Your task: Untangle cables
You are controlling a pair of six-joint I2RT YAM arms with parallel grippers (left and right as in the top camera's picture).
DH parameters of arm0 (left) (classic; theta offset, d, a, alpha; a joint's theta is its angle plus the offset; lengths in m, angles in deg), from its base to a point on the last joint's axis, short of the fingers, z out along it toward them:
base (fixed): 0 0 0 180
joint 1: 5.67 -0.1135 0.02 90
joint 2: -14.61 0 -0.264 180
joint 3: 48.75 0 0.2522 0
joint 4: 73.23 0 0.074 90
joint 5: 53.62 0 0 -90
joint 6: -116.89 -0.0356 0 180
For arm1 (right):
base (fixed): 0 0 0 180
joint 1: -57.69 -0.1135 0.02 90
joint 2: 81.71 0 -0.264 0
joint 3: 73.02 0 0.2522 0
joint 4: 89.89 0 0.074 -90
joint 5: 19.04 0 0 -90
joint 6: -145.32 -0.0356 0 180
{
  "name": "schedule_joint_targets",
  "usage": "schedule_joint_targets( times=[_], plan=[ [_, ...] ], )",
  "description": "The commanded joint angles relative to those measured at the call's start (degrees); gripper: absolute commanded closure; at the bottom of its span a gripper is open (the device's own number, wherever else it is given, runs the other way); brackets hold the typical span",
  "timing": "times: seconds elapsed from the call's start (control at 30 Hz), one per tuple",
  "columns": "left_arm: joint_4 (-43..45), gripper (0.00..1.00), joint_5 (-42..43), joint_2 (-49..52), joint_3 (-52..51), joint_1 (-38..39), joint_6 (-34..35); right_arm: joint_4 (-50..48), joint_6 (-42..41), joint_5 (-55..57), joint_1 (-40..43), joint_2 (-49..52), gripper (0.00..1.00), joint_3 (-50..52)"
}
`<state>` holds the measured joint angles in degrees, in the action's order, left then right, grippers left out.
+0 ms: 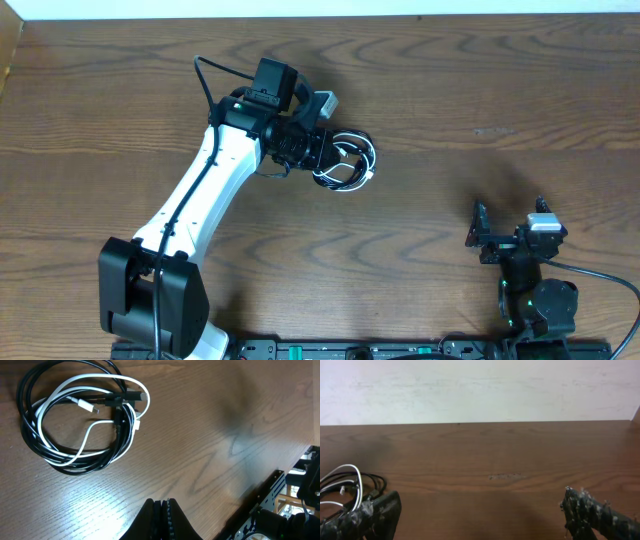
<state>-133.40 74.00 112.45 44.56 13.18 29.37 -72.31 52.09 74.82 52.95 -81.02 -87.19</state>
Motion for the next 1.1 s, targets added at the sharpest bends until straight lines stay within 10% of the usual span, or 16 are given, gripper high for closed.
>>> schedule_joint_targets(
  times=[0.0, 1.07],
  plan=[
    [0.0, 0.93, 1.0, 0.5, 1.0, -0.3, -1.4, 0.2, 0.1, 0.1, -0.2, -0.3, 0.01, 0.1],
    [1.8, 0.93, 6.6, 0.5, 1.0, -0.9, -5.5, 0.2, 0.1, 0.1, -0.2, -0.3, 0.01, 0.1]
  ],
)
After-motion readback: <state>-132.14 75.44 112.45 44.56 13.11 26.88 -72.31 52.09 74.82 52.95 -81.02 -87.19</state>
